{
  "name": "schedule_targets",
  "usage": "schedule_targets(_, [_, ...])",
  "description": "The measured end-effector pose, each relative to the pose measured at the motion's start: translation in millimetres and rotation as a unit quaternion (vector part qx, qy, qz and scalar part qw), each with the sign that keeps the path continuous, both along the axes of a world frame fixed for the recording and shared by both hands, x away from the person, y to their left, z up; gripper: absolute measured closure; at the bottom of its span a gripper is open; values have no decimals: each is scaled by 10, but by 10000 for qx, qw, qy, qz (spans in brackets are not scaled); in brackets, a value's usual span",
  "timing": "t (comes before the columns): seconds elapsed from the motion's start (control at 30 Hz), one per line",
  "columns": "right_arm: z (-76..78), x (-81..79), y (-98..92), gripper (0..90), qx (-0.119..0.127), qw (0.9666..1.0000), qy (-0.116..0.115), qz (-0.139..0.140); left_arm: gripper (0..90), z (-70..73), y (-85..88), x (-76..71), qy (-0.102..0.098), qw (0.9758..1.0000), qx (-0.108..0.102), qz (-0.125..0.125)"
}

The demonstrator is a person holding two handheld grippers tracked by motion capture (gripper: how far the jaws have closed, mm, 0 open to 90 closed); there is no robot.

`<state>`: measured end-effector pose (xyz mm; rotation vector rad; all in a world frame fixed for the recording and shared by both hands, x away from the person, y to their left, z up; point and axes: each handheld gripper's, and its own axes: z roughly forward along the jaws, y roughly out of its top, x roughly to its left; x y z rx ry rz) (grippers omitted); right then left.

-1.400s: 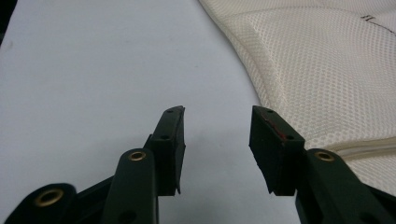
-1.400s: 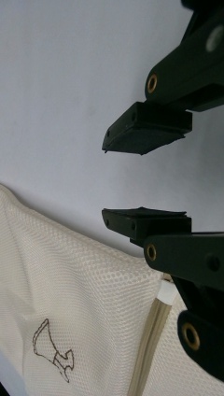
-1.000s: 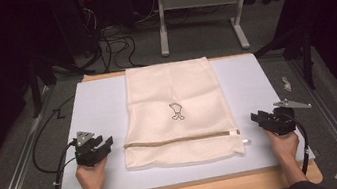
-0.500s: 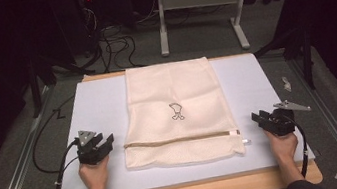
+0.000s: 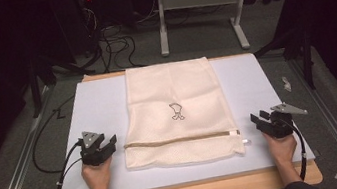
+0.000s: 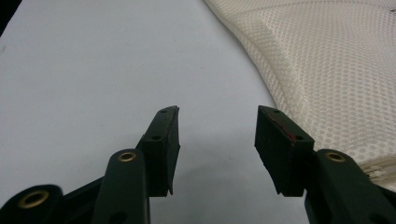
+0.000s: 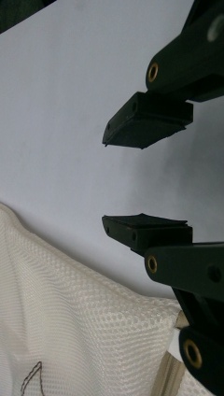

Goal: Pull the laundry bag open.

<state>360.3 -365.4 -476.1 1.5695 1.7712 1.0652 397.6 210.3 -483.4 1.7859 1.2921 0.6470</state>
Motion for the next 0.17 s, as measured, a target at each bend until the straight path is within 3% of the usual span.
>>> schedule_targets(0.17, [-3,2,-8,539,22,10000,8,11,497,-4,4,9,76,10000,-6,-23])
